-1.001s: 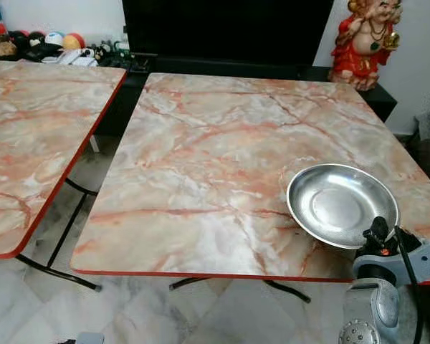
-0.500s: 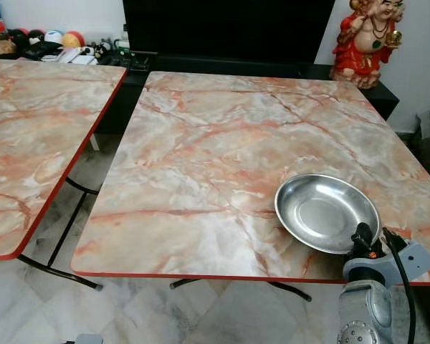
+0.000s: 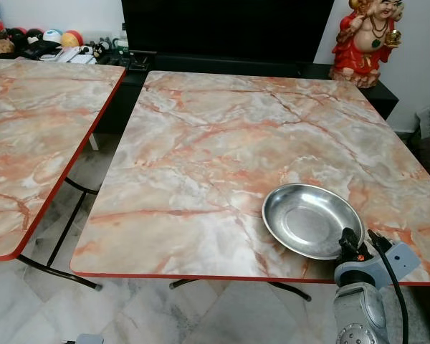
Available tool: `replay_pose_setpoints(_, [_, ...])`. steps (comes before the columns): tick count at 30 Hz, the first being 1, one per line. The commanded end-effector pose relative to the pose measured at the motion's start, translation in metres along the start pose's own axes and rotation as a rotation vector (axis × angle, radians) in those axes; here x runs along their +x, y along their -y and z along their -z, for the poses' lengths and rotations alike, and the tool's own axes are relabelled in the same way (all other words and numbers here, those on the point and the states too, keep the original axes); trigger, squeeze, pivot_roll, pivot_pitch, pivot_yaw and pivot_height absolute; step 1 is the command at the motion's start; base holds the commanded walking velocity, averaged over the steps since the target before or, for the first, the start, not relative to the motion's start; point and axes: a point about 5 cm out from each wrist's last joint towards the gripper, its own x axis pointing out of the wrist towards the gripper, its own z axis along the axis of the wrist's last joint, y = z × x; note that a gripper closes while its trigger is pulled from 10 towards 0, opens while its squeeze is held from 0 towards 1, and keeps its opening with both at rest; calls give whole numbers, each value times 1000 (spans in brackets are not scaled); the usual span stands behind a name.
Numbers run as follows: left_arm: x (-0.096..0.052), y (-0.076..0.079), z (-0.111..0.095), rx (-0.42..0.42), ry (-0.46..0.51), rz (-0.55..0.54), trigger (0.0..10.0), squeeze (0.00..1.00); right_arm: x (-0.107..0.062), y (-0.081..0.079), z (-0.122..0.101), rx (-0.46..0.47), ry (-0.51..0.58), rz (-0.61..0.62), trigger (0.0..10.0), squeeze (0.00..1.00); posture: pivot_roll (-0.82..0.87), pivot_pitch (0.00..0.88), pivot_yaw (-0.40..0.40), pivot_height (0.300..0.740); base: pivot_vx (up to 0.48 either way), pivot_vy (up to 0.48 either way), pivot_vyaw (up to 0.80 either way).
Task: Setting the table
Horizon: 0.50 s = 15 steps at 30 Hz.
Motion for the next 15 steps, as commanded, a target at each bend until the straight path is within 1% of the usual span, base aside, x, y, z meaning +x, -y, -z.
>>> replay_pose_setpoints(1, [-2, 3, 9, 16, -29, 13, 10000, 0, -13, 6, 24, 7, -89, 19, 10000, 0, 57, 135, -56, 740, 0, 0, 0])
replay_pose_setpoints(4, [-2, 3, 9, 18, -29, 14, 10000, 0, -14, 7, 27, -3, -108, 19, 10000, 0, 57, 135, -56, 740, 0, 0, 0])
replay_pose_setpoints(5, [-2, 3, 8, 19, -29, 14, 10000, 0, -14, 7, 29, -6, -113, 19, 10000, 51, 57, 136, -57, 740, 0, 0, 0])
replay_pose_setpoints(6, [-2, 3, 8, 19, -29, 14, 10000, 0, -14, 7, 29, -6, -113, 19, 10000, 51, 57, 136, -57, 740, 0, 0, 0])
replay_pose_setpoints(7, [-2, 3, 8, 18, -29, 14, 10000, 0, -14, 8, 29, -8, -118, 20, 10000, 471, 58, 138, -56, 740, 0, 0, 0])
replay_pose_setpoints(9, [-2, 3, 8, 19, -30, 14, 10000, 0, -15, 8, 29, -9, -119, 21, 10000, 486, 57, 136, -57, 740, 0, 0, 0])
replay_pose_setpoints(12, [-2, 3, 9, 22, -33, 13, 10000, 0, -15, 10, 30, -10, -122, 25, 10000, 478, 54, 136, -57, 740, 0, 0, 0])
replay_pose_setpoints(13, [-2, 3, 9, 22, -33, 13, 10000, 0, -15, 10, 30, -10, -124, 24, 10000, 541, 55, 136, -57, 740, 0, 0, 0])
replay_pose_setpoints(14, [-2, 3, 9, 22, -34, 13, 10000, 0, -15, 10, 30, -10, -124, 23, 10000, 1000, 55, 136, -57, 740, 0, 0, 0])
replay_pose_setpoints(15, [-2, 3, 9, 22, -34, 13, 10000, 0, -16, 10, 30, -11, -124, 21, 10000, 1000, 57, 136, -56, 740, 0, 0, 0])
